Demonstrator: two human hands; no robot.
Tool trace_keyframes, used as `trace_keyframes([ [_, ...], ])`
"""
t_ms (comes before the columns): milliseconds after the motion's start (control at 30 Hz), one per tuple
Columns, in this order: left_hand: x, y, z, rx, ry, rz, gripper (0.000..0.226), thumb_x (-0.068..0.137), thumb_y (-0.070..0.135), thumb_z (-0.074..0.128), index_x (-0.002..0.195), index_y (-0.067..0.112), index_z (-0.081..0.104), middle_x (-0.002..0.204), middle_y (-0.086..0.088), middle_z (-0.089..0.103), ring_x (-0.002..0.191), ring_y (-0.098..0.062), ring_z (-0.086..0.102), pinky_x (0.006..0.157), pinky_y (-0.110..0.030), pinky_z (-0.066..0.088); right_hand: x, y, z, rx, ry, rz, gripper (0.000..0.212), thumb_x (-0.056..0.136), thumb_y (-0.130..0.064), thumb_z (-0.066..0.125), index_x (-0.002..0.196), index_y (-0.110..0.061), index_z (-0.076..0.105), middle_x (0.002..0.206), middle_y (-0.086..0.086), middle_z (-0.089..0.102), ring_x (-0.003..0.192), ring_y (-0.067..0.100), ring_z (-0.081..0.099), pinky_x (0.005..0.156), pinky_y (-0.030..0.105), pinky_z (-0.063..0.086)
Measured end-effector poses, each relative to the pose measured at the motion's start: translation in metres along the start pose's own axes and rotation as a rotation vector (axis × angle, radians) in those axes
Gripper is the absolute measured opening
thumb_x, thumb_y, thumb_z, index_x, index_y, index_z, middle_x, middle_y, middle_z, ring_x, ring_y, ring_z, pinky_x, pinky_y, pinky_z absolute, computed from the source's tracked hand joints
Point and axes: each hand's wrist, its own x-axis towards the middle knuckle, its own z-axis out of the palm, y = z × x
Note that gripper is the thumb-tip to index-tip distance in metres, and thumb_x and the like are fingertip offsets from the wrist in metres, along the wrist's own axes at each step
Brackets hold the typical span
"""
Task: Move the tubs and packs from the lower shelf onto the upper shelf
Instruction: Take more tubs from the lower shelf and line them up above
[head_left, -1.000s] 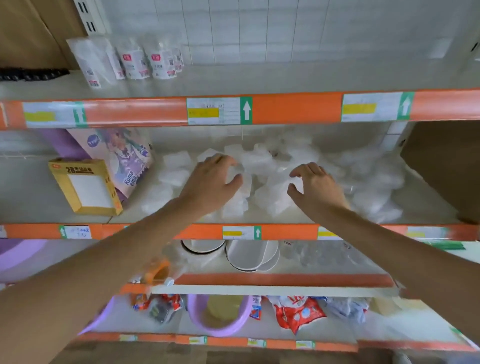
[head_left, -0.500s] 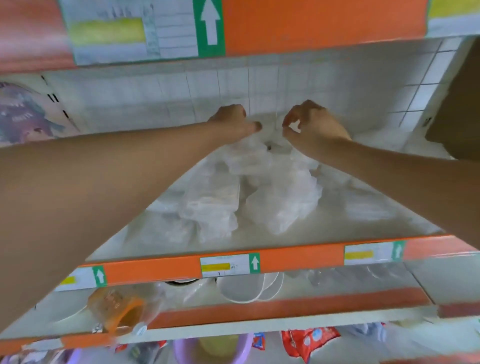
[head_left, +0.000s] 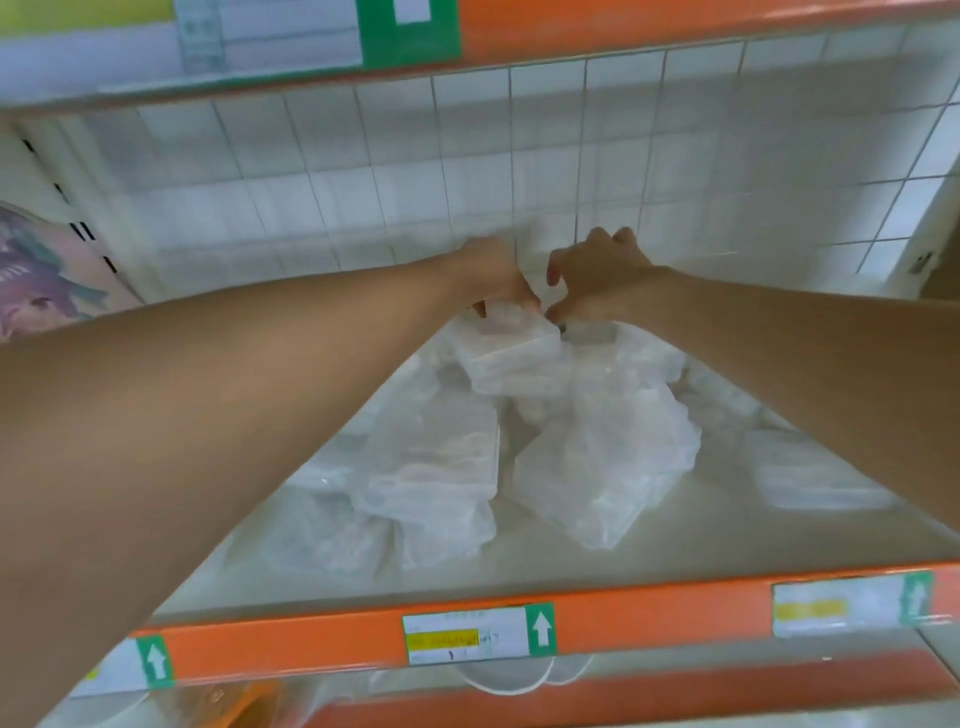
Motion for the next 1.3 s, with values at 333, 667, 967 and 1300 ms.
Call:
trace_keyframes([
  [333, -0.018, -0.04, -0.021, -0.004, 0.037, 0.189, 0.071, 0.078, 0.016, 0.079, 0.141, 0.015, 0.046, 0.135, -0.006, 0.053, 0.121, -0.02, 0.052, 0.088, -0.024, 0.042, 0.009, -0.015, 0.002, 0.05, 0.019, 0.083, 0.054, 0.082, -0.052, 0.066, 0.12, -0.018, 0.052, 0.099, 0.002, 0.057, 0.112, 0.026, 0.047, 0.097, 0.043, 0.027],
  [667, -0.026, -0.029, -0.02, 0.415, -0.037, 0.138, 0.05, 0.085, 0.011, 0.066, 0.132, 0.006, 0.048, 0.121, -0.011, 0.048, 0.094, -0.028, 0.054, 0.083, -0.039, 0.053, -0.019, -0.009, -0.014, 0.132, 0.229, -0.106, 0.06, 0.075, -0.039, 0.075, 0.129, -0.026, 0.052, 0.12, 0.005, 0.046, 0.11, 0.025, 0.051, 0.101, 0.039, 0.031],
  [967, -0.049, -0.044, -0.026, 0.458, 0.173, 0.127, 0.046, 0.075, 0.024, 0.079, 0.11, 0.005, 0.056, 0.125, -0.019, 0.043, 0.102, -0.033, 0.047, 0.081, -0.036, 0.038, -0.042, 0.011, -0.021, 0.157, 0.315, -0.094, 0.078, 0.074, -0.02, 0.079, 0.138, -0.013, 0.035, 0.123, 0.012, 0.053, 0.105, 0.031, 0.054, 0.097, 0.041, 0.038],
  [1300, -0.091, -0.055, -0.026, 0.383, 0.482, 0.27, 0.048, 0.073, 0.017, 0.063, 0.116, 0.007, 0.042, 0.09, -0.007, 0.049, 0.079, -0.027, 0.047, 0.078, -0.036, 0.032, -0.073, 0.001, -0.031, 0.073, 0.37, 0.046, 0.061, 0.075, -0.026, 0.071, 0.124, -0.012, 0.039, 0.114, 0.011, 0.055, 0.095, 0.029, 0.052, 0.095, 0.04, 0.034],
])
